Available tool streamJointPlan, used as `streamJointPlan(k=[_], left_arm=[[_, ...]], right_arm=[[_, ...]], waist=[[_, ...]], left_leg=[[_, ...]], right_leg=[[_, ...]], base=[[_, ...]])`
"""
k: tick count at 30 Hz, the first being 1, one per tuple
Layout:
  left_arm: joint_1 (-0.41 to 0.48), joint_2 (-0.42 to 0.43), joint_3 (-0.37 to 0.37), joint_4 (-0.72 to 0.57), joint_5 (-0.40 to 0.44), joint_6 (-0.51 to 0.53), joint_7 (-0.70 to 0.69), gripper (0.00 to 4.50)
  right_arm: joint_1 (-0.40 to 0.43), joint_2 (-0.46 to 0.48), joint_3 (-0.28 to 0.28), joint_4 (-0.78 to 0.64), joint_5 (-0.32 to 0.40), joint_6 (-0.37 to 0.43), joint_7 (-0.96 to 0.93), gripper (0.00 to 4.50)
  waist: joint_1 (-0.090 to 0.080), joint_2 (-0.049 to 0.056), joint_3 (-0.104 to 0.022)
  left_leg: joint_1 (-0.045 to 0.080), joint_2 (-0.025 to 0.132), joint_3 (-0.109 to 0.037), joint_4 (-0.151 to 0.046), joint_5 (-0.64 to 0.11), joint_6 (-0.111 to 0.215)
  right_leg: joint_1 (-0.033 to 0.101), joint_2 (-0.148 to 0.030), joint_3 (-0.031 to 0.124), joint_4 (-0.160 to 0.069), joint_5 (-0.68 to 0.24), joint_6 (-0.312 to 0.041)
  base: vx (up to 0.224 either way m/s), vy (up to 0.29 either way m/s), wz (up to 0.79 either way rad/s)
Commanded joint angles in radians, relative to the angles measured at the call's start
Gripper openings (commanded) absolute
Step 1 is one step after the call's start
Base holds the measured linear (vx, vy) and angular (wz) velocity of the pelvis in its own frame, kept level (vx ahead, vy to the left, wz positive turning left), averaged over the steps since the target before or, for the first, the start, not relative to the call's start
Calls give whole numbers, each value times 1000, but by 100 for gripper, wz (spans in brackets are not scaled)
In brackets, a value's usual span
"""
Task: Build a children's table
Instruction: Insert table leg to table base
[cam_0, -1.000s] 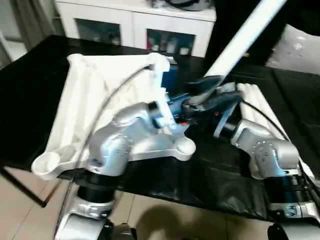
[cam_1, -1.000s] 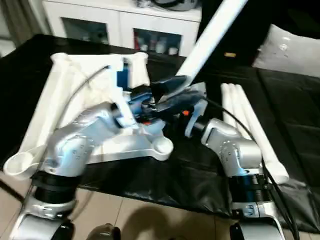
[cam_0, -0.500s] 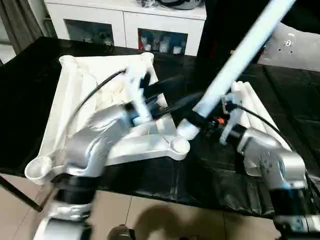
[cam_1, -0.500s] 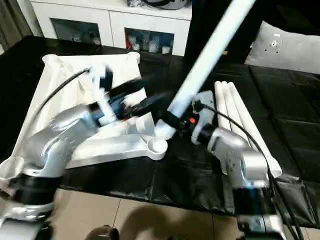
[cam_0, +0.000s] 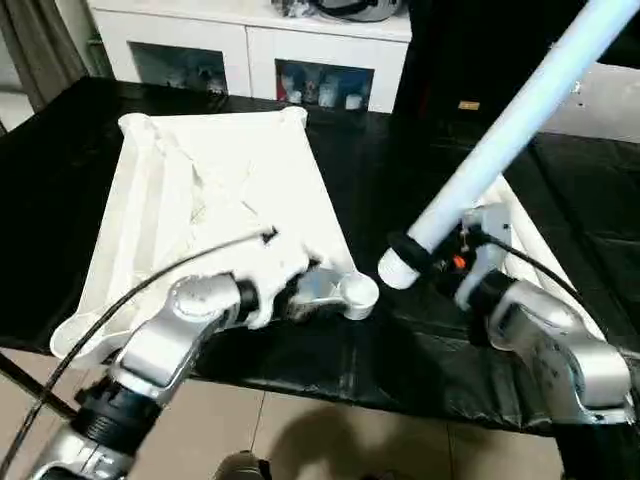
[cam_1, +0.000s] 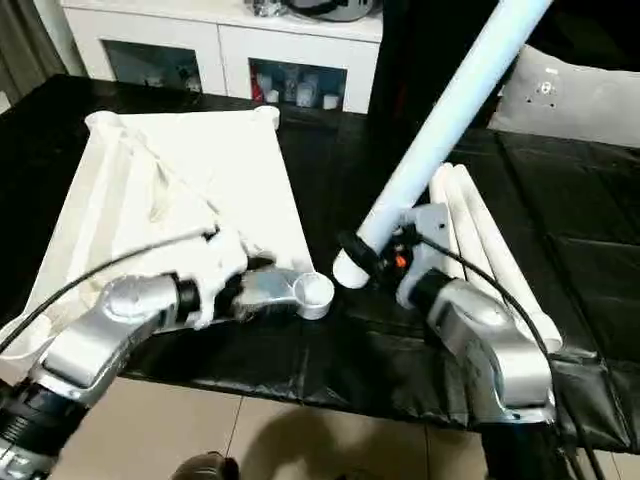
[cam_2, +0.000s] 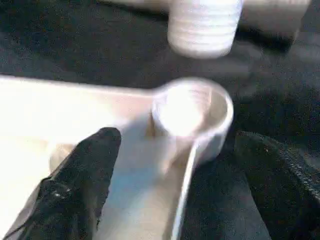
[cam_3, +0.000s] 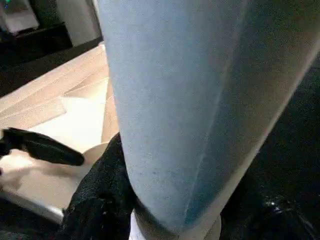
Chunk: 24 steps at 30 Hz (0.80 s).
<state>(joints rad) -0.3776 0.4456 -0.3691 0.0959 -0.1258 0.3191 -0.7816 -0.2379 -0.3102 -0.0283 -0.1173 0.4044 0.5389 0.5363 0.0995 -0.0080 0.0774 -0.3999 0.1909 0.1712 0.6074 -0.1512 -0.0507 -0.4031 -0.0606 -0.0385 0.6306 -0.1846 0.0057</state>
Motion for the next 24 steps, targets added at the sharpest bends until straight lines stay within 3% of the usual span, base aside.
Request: streamJointPlan(k=[1, 5, 13, 17, 20, 22, 24], left_arm=[[-7, 8, -6, 13, 21, -9, -5, 383], [-18, 17, 15, 37, -1, 7, -33, 361], [-47, 39, 12, 114, -2, -27, -125, 289], [-63, 40, 14, 151, 8, -35, -137, 246], [-69, 40, 14, 168, 16, -39, -150, 240], [-72, 39, 14, 173, 17, -37, -159, 203], [-74, 40, 11, 176, 18, -34, -167, 202]], right_arm=[[3, -9, 4, -26, -7, -13, 11, 188], [9, -21, 15, -30, -4, -19, 39, 188], [6, -36, 9, -31, 36, 12, 83, 188], [8, -39, 9, -28, 36, 8, 90, 188], [9, -43, 10, -30, 40, 10, 91, 188], [10, -44, 10, -30, 41, 12, 93, 188], [10, -44, 9, -31, 41, 14, 95, 188]], waist=[[-1, 1, -78], [-3, 2, -78], [-4, 2, -80], [-4, 5, -80], [-5, 7, -79], [-5, 11, -79], [-5, 11, -79]], left_leg=[[31, 31, -14, -82, -327, -60], [32, 31, -13, -81, -331, -54], [31, 30, -11, -80, -303, -45], [32, 31, -12, -80, -315, -50], [34, 31, -13, -81, -328, -52], [34, 31, -14, -81, -337, -55], [35, 31, -14, -81, -343, -55]], right_leg=[[27, -71, 38, -96, -392, -103], [27, -71, 38, -94, -371, -130], [29, -70, 38, -88, -316, -152], [31, -73, 38, -89, -330, -154], [30, -73, 38, -90, -339, -157], [29, -73, 38, -91, -351, -154], [29, -73, 38, -92, -358, -154]], base=[[0, 0, 0], [0, 0, 0], [0, 0, 0], [0, 0, 0], [0, 0, 0], [0, 0, 0], [0, 0, 0]])
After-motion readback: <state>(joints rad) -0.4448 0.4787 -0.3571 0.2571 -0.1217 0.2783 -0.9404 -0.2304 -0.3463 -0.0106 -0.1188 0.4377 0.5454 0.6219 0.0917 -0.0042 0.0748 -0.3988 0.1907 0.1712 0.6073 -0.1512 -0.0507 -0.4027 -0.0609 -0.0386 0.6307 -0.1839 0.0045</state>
